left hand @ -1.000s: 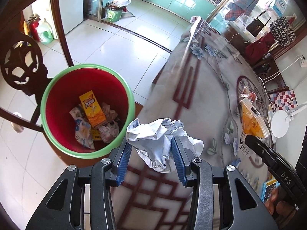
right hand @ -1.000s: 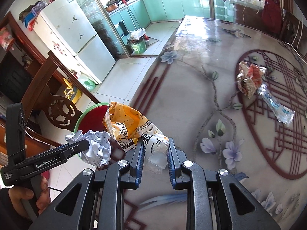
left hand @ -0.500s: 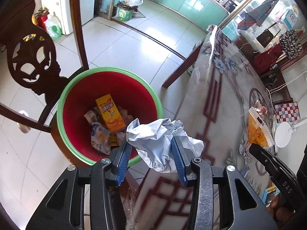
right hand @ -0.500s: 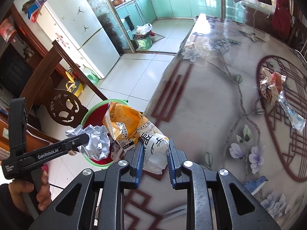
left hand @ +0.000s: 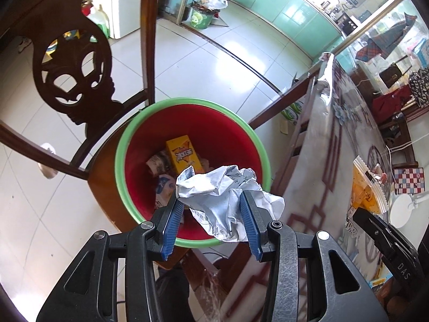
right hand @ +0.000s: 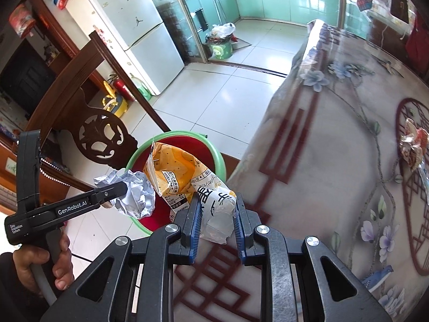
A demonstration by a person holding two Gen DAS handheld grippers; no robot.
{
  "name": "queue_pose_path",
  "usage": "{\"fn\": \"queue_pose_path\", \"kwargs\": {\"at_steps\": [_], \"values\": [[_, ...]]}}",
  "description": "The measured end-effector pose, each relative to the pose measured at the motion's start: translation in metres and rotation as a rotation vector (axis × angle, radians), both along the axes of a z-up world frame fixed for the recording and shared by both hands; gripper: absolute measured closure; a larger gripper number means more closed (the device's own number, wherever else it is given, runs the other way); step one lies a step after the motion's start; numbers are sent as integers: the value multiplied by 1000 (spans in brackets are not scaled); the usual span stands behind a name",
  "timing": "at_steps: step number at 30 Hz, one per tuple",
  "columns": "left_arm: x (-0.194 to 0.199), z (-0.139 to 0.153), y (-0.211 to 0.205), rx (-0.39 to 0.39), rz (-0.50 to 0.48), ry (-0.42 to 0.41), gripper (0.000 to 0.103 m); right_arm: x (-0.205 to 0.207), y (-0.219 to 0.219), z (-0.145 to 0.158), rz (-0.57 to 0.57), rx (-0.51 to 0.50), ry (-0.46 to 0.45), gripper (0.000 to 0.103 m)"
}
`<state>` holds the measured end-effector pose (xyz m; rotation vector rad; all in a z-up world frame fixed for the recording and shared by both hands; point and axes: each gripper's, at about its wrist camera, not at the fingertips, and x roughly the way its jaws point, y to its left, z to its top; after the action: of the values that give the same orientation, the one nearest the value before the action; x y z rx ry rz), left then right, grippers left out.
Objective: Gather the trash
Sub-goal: 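Carry the orange bag and foil over the red bin with both tools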
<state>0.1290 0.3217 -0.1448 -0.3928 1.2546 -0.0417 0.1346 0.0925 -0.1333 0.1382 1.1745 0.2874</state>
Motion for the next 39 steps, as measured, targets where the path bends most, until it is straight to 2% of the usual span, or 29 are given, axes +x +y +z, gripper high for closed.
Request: {"fn": "queue_pose_path", "kwargs": {"at_steps": [15,20,26,32,39], "values": [[18,-21,37,46,72,64,62,32,48,-22,86,-30,55,83],[26,-25,35,63,58,69,62,38,57,-28,103,-38,64,83],[44,-30,31,129,30,73,62,50,65,-38,118,-55,77,83],[54,-34,27,162,14,68,62,55,75,-45,138,-69,88,83],[56,-48,24,192,-2,108,62,57,77,-50,147,-65,108,83]]}}
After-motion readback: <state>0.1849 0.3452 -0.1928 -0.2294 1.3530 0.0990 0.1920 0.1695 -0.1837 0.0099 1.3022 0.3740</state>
